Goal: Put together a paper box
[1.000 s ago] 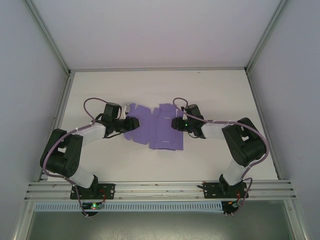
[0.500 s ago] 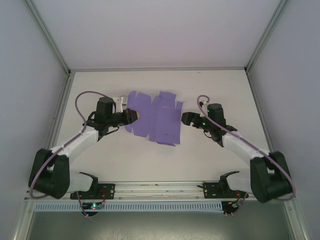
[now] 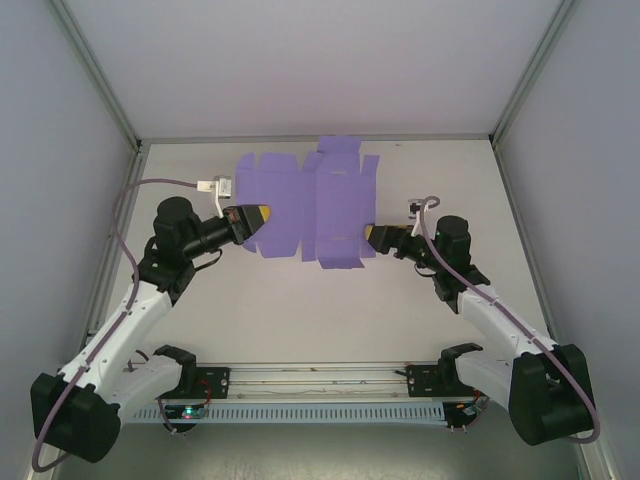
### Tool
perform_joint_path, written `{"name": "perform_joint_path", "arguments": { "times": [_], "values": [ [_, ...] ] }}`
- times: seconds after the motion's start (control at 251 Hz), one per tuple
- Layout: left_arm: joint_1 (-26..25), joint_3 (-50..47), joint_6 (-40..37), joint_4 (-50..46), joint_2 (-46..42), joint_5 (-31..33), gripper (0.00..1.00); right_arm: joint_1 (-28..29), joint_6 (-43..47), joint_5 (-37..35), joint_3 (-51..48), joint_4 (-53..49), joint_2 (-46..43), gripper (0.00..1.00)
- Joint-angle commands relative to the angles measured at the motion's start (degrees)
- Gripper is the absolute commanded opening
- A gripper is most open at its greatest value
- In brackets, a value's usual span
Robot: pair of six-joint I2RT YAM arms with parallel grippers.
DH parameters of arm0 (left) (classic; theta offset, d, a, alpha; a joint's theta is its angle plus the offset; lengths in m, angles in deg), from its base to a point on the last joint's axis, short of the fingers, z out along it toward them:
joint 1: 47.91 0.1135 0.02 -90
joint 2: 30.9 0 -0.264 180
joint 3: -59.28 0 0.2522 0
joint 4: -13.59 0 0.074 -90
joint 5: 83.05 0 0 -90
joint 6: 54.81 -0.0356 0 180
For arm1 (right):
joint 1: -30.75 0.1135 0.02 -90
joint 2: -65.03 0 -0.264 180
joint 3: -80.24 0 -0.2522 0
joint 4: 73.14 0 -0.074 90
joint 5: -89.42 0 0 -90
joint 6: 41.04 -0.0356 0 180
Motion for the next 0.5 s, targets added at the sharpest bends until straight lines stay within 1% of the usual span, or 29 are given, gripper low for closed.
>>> {"name": "perform_joint_path", "arguments": {
  "times": [0.0,0.088,0.132,0.148,0.279,0.379,0.391,0.407,0.431,0.447,0.475,0.495],
  "values": [
    [-0.42,-0.96,1.29,3.57,-1.31,-1.93,0.00,-0.56,-3.09,7.25,3.01,7.28,2.23,0.72],
    [-0.51,-0.92,1.58,3.99,-1.39,-2.37,0.00,-0.57,-4.88,9.69,4.74,7.72,4.75,0.63],
    [-0.47,-0.89,1.44,3.92,-1.36,-2.42,0.00,-0.56,-5.47,10.30,5.08,8.42,5.67,0.52],
    [-0.53,-0.88,1.41,3.90,-1.35,-2.41,0.00,-0.56,-5.62,10.48,5.19,8.81,5.88,0.50],
    [-0.43,-0.88,0.52,2.55,-1.35,-1.65,0.00,-0.56,-5.60,10.20,5.68,10.87,6.62,0.19],
    [-0.51,-0.98,-0.45,0.89,-1.32,-0.05,0.01,-0.50,-3.49,10.74,6.38,9.49,6.31,0.03],
    [-0.53,-0.91,-0.65,0.38,-1.29,0.42,0.05,-0.48,-2.95,10.87,6.55,9.00,6.27,0.02],
    [-0.59,-0.86,-1.05,-0.58,-1.31,1.13,0.12,-0.48,-1.96,10.96,6.73,8.28,6.20,0.01],
    [-0.67,-0.59,-1.72,-2.55,-1.37,2.50,0.29,-0.39,-0.60,10.77,7.14,6.43,6.03,0.00],
    [-0.56,-0.39,-2.39,-4.18,-1.42,3.72,0.44,-0.32,0.68,10.37,7.49,4.95,5.87,0.00],
    [-0.46,-0.06,-3.69,-7.39,-1.67,6.22,0.77,-0.22,3.26,9.23,8.15,1.74,5.66,0.00],
    [-0.59,0.06,-4.54,-9.55,-1.91,8.37,0.94,-0.11,5.34,8.20,8.61,-0.74,5.58,0.00]
  ]
}}
